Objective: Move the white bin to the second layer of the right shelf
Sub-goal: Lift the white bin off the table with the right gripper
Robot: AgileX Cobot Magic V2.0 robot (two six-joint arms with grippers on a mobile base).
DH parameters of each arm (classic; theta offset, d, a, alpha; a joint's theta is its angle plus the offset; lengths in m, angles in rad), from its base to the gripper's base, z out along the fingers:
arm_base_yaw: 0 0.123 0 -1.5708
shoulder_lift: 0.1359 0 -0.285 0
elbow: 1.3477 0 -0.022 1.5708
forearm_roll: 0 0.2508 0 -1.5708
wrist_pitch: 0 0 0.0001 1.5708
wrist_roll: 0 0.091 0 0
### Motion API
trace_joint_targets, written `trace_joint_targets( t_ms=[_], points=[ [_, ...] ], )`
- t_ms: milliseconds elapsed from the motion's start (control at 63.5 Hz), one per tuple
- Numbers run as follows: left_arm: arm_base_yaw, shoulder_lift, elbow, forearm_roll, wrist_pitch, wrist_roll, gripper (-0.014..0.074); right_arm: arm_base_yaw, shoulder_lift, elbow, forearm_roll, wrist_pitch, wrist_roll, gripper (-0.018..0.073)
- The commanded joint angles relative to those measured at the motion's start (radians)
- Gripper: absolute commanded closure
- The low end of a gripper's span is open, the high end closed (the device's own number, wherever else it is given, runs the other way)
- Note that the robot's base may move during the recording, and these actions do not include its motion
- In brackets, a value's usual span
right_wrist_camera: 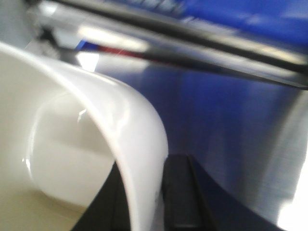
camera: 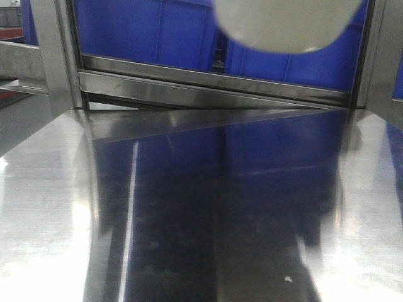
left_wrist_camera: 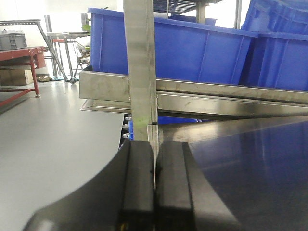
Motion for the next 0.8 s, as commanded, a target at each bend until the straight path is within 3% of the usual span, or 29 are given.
trace_joint_targets(
  t_ms=[0, 378, 787],
  points=[
    [0.001, -0.013, 0.033, -0.005, -0.087, -0.007, 0.0512, -0.067, -0.128, 0.041, -0.014, -0.113, -0.004, 0.0503],
    [0.001, -0.013, 0.033, -0.005, -0.087, -0.007, 0.0512, -0.260, -0.562, 0.371, -0.014, -0.117, -0.004, 0.0503],
    [0.001, -0.013, 0.033, -0.005, -0.087, -0.007, 0.0512, -0.280, -0.675, 0.409, -0.014, -0.136, -0.004, 0.0503]
  ],
)
